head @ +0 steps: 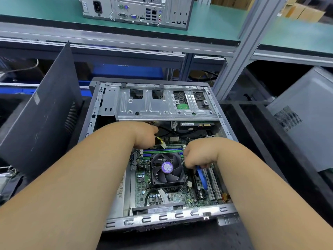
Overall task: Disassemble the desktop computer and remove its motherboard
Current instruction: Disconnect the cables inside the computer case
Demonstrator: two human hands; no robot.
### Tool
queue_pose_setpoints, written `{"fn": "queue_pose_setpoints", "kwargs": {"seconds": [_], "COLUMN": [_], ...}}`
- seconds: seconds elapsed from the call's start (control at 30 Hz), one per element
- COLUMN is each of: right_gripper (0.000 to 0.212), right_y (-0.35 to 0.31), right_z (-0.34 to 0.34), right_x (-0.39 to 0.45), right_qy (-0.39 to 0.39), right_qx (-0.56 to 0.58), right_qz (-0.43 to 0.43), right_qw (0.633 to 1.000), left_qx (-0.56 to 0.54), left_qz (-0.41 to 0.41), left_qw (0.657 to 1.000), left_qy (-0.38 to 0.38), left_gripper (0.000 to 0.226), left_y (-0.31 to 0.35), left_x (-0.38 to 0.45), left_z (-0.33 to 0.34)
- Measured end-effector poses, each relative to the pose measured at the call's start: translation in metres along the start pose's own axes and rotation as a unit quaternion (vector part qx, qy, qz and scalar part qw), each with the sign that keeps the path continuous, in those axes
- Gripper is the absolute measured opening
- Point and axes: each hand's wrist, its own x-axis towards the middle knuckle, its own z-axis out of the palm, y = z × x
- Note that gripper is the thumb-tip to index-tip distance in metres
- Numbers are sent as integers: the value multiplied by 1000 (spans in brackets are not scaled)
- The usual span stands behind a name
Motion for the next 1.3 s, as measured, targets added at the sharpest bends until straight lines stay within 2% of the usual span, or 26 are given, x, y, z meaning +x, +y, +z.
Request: {"fn": "queue_pose_setpoints", "kwargs": {"seconds": [0.13,0.33,0.43,0.5,0.6,0.67,0.8,0.87,1.0,1.1,1.2,1.3], "right_gripper": [5,12,3,9,10,11,12,11,27,29,25,26], "right_y": [-1,12,14,13,9,8,5,3,3,3,5,11], "right_z": [-5,-20,-24,-25,-25,-25,-24,-23,-21,-18,-19,-23], "right_x": [-8,-13,-16,-18,-22,-25,-26,-23,-14,-12,-15,-17], "right_qy": [29,108,135,134,122,115,136,153,214,262,331,393], "right_qx": [1,87,269,357,432,465,481,485,482,476,473,474], "right_qz": [-31,-107,-168,-206,-255,-286,-307,-304,-300,-310,-325,-321], "right_qw": [999,985,939,901,857,830,810,805,795,780,749,719], "left_qx": [40,38,-3,-25,-85,-148,-186,-189,-223,-250,-341,-488], "left_qz": [-34,-39,-13,32,109,142,148,144,139,150,180,210], "left_qw": [999,998,1000,999,990,978,970,970,964,956,922,847], "left_qy": [4,7,11,17,27,25,47,48,28,22,20,25], "left_gripper": [35,35,49,64,79,77,47,39,48,51,54,57], "left_y": [1,-1,0,1,2,4,4,4,3,0,3,4], "left_x": [-1,-4,-4,-2,-1,-1,-4,-6,-13,-14,-14,-18], "left_z": [0,-1,0,1,2,2,3,1,-1,0,-1,-4]}}
